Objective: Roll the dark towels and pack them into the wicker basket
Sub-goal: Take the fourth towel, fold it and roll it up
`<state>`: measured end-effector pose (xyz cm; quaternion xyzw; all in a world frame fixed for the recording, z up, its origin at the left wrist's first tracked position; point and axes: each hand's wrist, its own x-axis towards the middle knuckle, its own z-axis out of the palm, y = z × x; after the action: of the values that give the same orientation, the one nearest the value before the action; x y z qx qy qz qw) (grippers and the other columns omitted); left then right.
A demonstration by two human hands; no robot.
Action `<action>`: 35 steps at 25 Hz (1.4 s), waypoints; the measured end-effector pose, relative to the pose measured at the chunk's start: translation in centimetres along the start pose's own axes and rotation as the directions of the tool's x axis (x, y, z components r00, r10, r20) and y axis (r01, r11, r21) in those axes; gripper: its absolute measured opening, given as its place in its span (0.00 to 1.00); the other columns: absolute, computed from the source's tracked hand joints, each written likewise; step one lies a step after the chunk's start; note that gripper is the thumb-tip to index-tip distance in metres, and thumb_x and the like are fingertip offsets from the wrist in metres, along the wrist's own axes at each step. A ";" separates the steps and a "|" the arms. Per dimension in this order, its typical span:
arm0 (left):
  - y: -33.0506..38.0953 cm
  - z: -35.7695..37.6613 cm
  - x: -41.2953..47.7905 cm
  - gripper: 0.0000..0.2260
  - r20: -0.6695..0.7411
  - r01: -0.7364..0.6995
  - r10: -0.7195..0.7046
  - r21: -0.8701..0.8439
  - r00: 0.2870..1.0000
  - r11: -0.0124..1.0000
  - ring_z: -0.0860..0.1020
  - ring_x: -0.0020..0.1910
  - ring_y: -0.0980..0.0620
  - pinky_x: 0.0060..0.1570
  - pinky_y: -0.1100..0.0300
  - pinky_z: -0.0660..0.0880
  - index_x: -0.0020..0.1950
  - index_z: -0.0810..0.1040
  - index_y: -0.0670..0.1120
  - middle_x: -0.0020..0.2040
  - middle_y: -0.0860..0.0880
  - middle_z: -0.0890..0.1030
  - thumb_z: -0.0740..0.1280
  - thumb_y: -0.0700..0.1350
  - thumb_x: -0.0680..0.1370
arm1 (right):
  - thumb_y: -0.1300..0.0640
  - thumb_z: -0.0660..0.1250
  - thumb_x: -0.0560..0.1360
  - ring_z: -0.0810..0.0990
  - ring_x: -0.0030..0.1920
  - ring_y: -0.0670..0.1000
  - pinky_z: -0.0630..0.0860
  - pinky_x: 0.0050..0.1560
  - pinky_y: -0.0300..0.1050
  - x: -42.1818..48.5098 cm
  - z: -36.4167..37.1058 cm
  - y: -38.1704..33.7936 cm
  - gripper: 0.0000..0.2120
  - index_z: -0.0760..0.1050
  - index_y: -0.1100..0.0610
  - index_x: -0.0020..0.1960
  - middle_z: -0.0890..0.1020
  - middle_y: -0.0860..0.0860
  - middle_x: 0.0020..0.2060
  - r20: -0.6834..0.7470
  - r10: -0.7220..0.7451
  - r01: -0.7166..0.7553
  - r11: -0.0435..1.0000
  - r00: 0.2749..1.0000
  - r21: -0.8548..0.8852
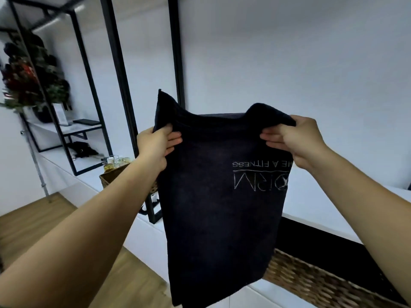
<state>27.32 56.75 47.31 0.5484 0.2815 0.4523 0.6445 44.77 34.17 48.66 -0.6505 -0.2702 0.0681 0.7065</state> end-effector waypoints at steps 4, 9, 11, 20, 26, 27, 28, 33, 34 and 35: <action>2.6 4.9 3.6 0.04 -0.001 -0.134 0.135 0.105 0.991 0.985 0.80 0.30 0.51 0.22 0.68 0.68 0.45 0.78 0.44 0.41 0.44 0.85 0.65 0.41 0.78 | 0.69 0.66 0.77 0.88 0.44 0.51 0.84 0.50 0.47 0.3 -1.3 -0.4 0.06 0.79 0.61 0.50 0.87 0.56 0.43 -0.037 -0.094 0.094 0.996 0.995 0.006; 1.0 14.8 11.6 0.05 0.194 -0.096 0.061 0.175 0.979 0.980 0.83 0.28 0.53 0.23 0.66 0.72 0.53 0.76 0.41 0.40 0.45 0.83 0.64 0.41 0.80 | 0.68 0.70 0.74 0.87 0.49 0.50 0.82 0.53 0.46 6.2 -3.6 3.0 0.10 0.80 0.57 0.52 0.86 0.54 0.48 -0.185 -0.090 0.090 0.996 0.979 -0.007; -4.6 18.7 14.9 0.06 0.276 0.023 -0.080 0.203 0.958 0.979 0.83 0.30 0.52 0.28 0.64 0.78 0.55 0.74 0.39 0.41 0.44 0.83 0.64 0.42 0.81 | 0.63 0.73 0.71 0.85 0.51 0.51 0.81 0.57 0.51 9.6 -4.6 8.3 0.12 0.80 0.50 0.51 0.85 0.50 0.49 -0.271 -0.036 -0.020 0.979 0.962 -0.203; -26.3 21.8 20.1 0.36 0.430 0.089 -0.334 0.497 0.839 0.863 0.75 0.65 0.48 0.63 0.53 0.74 0.80 0.53 0.47 0.70 0.47 0.72 0.69 0.43 0.77 | 0.54 0.62 0.80 0.74 0.62 0.55 0.72 0.63 0.50 14.8 -4.5 25.7 0.31 0.55 0.46 0.80 0.76 0.53 0.64 0.105 0.215 0.047 0.255 0.971 -0.966; -25.5 15.5 10.0 0.28 0.675 -0.661 -0.224 0.736 0.703 0.147 0.43 0.80 0.46 0.77 0.40 0.41 0.80 0.55 0.52 0.82 0.46 0.48 0.50 0.62 0.82 | 0.43 0.57 0.82 0.46 0.81 0.47 0.62 0.75 0.55 19.9 -1.5 28.4 0.24 0.62 0.42 0.78 0.57 0.45 0.80 0.462 0.322 0.363 0.323 0.826 -0.874; -26.2 15.0 8.9 0.29 0.656 -0.654 -0.269 0.748 0.705 0.108 0.39 0.80 0.46 0.76 0.39 0.37 0.81 0.52 0.53 0.82 0.46 0.45 0.46 0.64 0.82 | 0.40 0.55 0.82 0.43 0.80 0.46 0.65 0.73 0.55 20.5 -1.5 28.7 0.25 0.59 0.40 0.78 0.55 0.42 0.80 0.433 0.342 0.334 0.310 0.834 -0.890; -26.7 14.8 8.4 0.30 0.637 -0.648 -0.299 0.758 0.710 0.076 0.36 0.80 0.46 0.75 0.38 0.35 0.81 0.49 0.55 0.82 0.47 0.43 0.43 0.65 0.81 | 0.38 0.53 0.81 0.41 0.80 0.46 0.66 0.72 0.54 20.8 -1.7 29.0 0.25 0.58 0.38 0.78 0.53 0.41 0.80 0.406 0.352 0.313 0.292 0.843 -0.904; -28.0 16.6 11.5 0.32 0.672 -0.711 -0.376 0.702 0.638 0.047 0.33 0.78 0.48 0.74 0.37 0.34 0.80 0.43 0.61 0.81 0.52 0.38 0.40 0.69 0.78 | 0.29 0.47 0.78 0.54 0.79 0.58 0.61 0.74 0.60 20.3 -5.2 29.5 0.31 0.51 0.35 0.78 0.47 0.39 0.81 0.190 0.395 0.138 0.156 0.899 -0.978; -28.2 17.2 12.0 0.32 0.675 -0.722 -0.391 0.691 0.625 0.039 0.33 0.79 0.48 0.75 0.37 0.35 0.80 0.43 0.62 0.81 0.53 0.38 0.40 0.70 0.78 | 0.29 0.46 0.77 0.53 0.80 0.59 0.56 0.76 0.60 19.9 -6.1 29.4 0.31 0.50 0.35 0.79 0.47 0.40 0.81 0.150 0.399 0.097 0.149 0.905 -0.984; -28.5 18.1 12.3 0.31 0.678 -0.726 -0.397 0.687 0.619 0.041 0.35 0.79 0.47 0.75 0.37 0.37 0.80 0.44 0.63 0.81 0.54 0.38 0.40 0.70 0.78 | 0.29 0.46 0.77 0.50 0.80 0.59 0.52 0.78 0.60 19.3 -7.4 29.3 0.32 0.50 0.36 0.79 0.46 0.41 0.81 0.114 0.401 0.058 0.151 0.909 -0.987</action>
<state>55.99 59.88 25.84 0.9876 0.1302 -0.0609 0.0624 72.05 40.54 26.26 -0.9518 -0.2934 0.0758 0.0473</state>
